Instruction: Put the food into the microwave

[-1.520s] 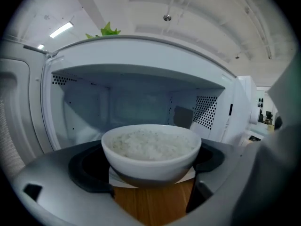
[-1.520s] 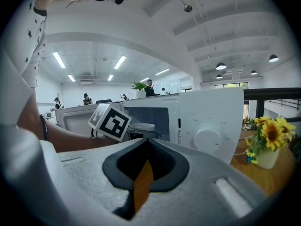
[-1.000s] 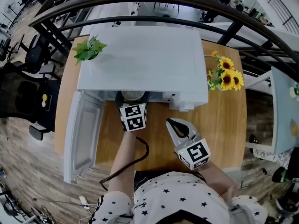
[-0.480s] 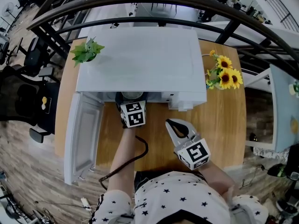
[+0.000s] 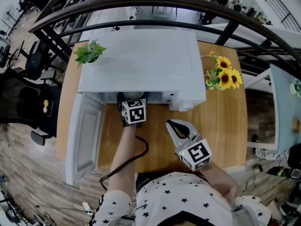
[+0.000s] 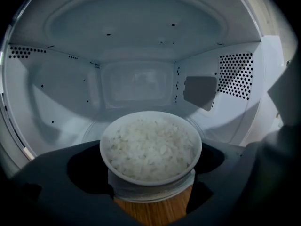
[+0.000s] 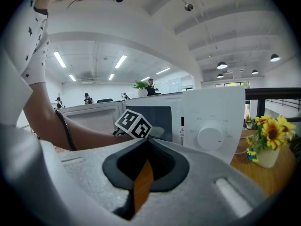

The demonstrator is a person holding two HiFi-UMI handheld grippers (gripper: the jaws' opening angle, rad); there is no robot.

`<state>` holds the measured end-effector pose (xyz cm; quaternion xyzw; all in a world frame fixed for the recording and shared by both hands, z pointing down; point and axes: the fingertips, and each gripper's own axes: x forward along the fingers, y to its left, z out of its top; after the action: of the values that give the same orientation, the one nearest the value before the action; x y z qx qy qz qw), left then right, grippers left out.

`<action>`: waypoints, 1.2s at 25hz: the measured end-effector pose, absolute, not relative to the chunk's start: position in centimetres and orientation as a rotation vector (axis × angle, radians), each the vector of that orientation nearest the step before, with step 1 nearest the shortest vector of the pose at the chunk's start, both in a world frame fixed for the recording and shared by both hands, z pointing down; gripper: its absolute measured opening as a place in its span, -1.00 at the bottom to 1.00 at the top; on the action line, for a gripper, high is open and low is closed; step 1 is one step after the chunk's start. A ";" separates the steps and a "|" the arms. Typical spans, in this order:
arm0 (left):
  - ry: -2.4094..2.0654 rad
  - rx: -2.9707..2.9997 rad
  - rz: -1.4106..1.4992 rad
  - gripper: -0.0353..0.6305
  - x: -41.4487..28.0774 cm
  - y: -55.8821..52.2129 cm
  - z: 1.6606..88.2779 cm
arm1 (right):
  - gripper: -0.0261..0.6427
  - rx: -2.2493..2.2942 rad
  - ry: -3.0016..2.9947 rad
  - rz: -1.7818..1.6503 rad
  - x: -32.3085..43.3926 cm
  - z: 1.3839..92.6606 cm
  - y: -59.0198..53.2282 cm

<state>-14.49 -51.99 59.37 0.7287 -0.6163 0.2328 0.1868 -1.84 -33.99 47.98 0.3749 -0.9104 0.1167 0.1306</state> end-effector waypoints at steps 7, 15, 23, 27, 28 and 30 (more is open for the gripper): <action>-1.701 2.025 0.673 0.59 -14.5 -51.5 59.6 | -0.90 1.125 -2.654 0.312 -1.2 47.0 -33.5; -1.678 2.030 0.631 0.59 -14.4 -48.3 57.9 | -0.91 1.129 -2.670 0.277 -0.9 45.9 -31.5; -1.697 2.039 0.525 0.59 -14.2 -43.2 55.6 | -0.90 1.138 -2.698 0.242 -0.1 45.1 -29.0; -1.665 2.061 0.429 0.59 -13.0 -39.8 54.3 | -0.90 1.139 -2.710 0.244 0.6 45.0 -27.1; -1.668 2.064 0.417 0.58 -12.8 -38.9 54.0 | -0.90 1.139 -2.715 0.244 0.8 45.0 -26.6; -1.682 2.077 0.410 0.58 -12.3 -37.2 53.3 | -0.90 1.139 -2.725 0.241 1.1 44.8 -25.7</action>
<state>-12.34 -37.19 53.27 0.7498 -0.6073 0.1481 0.2170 1.14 -25.73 44.83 0.3828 -0.9160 0.0808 0.0889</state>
